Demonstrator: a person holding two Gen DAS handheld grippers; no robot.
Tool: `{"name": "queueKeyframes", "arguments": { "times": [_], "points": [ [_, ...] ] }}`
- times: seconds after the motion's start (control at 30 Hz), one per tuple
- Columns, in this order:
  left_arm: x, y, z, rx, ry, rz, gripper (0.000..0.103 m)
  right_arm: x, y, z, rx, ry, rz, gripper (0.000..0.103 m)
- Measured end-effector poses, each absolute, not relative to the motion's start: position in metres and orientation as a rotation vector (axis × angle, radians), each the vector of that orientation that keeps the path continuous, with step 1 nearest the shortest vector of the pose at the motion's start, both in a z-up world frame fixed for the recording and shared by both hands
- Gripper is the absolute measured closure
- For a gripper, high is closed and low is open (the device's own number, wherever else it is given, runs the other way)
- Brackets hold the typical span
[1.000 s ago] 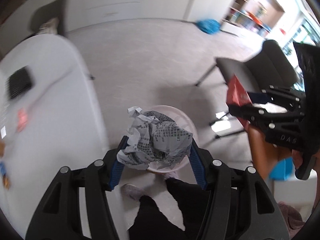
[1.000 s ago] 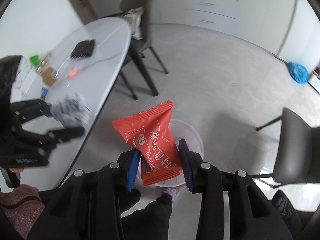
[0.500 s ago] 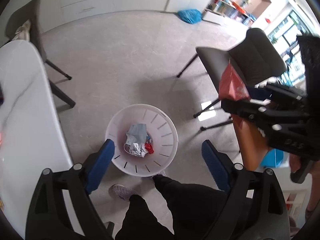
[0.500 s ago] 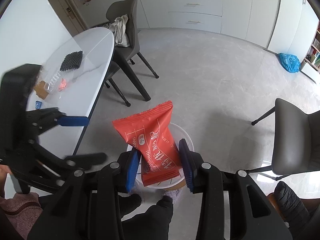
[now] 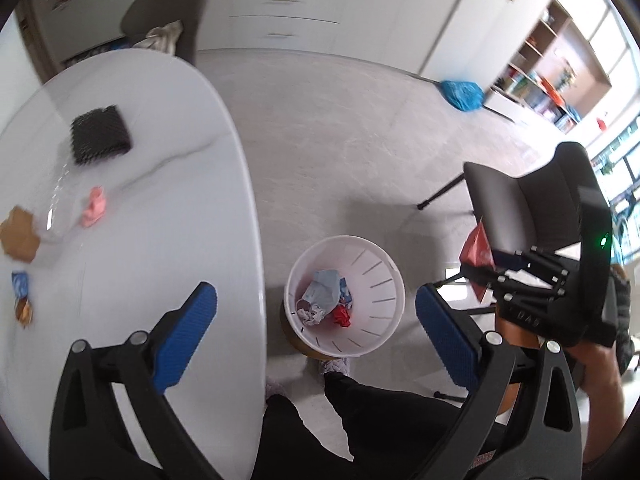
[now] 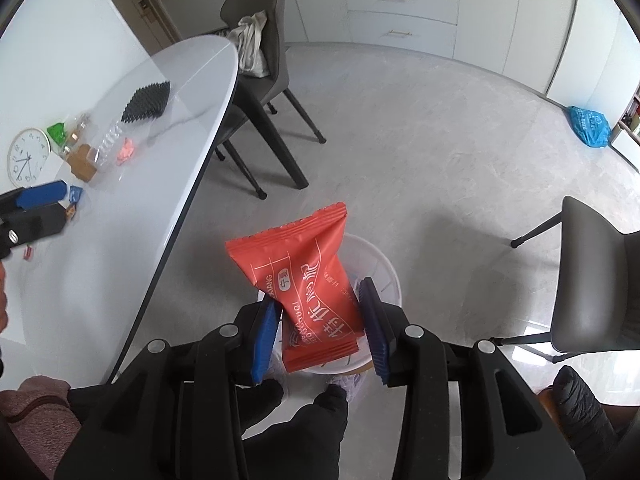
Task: Collect trash
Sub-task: 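Open both grippers over the bin to drop the white paper and red wrapper, then move both grippers back over the table toward the snack bag and blue cloth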
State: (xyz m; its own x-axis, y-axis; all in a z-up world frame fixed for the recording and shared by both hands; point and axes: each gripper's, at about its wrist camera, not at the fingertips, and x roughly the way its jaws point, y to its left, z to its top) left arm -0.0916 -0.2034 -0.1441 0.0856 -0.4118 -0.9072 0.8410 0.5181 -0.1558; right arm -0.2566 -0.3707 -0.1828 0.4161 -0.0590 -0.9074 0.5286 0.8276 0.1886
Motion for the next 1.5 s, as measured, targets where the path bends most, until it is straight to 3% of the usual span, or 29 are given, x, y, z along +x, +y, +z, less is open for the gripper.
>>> {"name": "queueKeyframes", "arguments": {
  "times": [0.03,0.1,0.17,0.3,1.0,1.5],
  "points": [
    [-0.091,-0.201,-0.143,0.464,1.135,-0.98,0.008,-0.254,-0.369,-0.186,0.492,1.093,-0.384,0.061],
    [-0.087,-0.195,-0.143,0.456,1.135,-0.97,0.008,-0.247,-0.364,-0.193,0.491,1.113,-0.374,0.044],
    [-0.085,-0.192,-0.143,0.459,1.134,-0.965,0.008,-0.241,-0.359,-0.201,0.481,1.146,-0.385,0.015],
    [-0.087,-0.188,-0.143,0.458,1.129,-0.957,0.008,-0.233,-0.353,-0.199,0.441,1.155,-0.437,0.002],
    [-0.07,-0.164,-0.142,0.385,1.136,-0.898,0.008,-0.209,-0.34,-0.175,0.401,1.155,-0.424,0.002],
    [0.04,-0.031,-0.164,0.269,1.095,-0.48,0.008,-0.081,-0.263,-0.156,0.278,1.137,-0.173,0.002]
  ]
}}
